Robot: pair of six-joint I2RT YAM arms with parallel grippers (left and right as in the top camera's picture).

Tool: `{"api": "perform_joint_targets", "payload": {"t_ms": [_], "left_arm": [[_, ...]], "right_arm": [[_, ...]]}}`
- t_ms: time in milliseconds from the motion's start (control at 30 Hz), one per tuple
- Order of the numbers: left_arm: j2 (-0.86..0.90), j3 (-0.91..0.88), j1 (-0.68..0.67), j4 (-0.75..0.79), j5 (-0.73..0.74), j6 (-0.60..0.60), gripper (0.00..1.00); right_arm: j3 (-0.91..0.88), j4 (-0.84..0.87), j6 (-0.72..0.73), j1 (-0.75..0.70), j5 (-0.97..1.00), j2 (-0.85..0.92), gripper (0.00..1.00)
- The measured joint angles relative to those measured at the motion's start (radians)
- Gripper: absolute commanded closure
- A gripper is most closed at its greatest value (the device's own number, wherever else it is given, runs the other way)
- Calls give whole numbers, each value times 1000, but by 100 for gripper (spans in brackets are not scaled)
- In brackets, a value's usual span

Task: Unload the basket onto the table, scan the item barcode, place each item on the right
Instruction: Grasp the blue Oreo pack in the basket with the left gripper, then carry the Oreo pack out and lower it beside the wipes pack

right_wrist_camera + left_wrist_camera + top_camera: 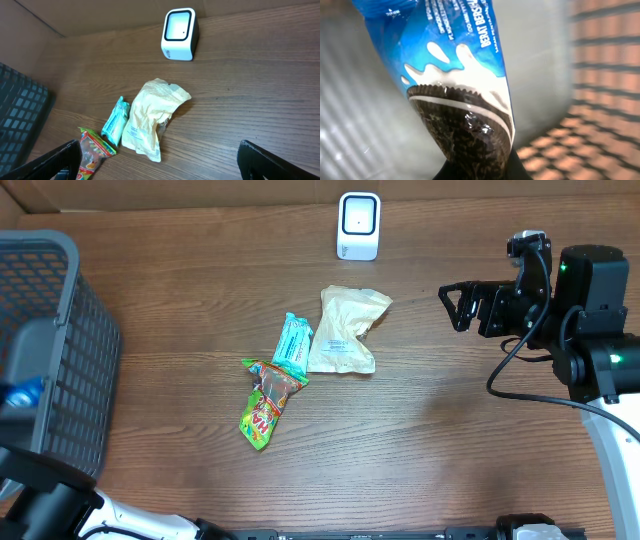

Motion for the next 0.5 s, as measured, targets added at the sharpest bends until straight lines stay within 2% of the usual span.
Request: {"api": "perform_joint_targets", "payload": {"t_ms": [267,400,500], "left_arm": [[-46,382,-111,-112,82,47,96],[-130,491,-259,-122,96,108,96],[-216,518,-425,-137,94,182,96]], "right_arm": [[0,0,0,0,0,0,0],[0,0,0,0,0,0,0],[0,1,0,0,0,0,0]]}}
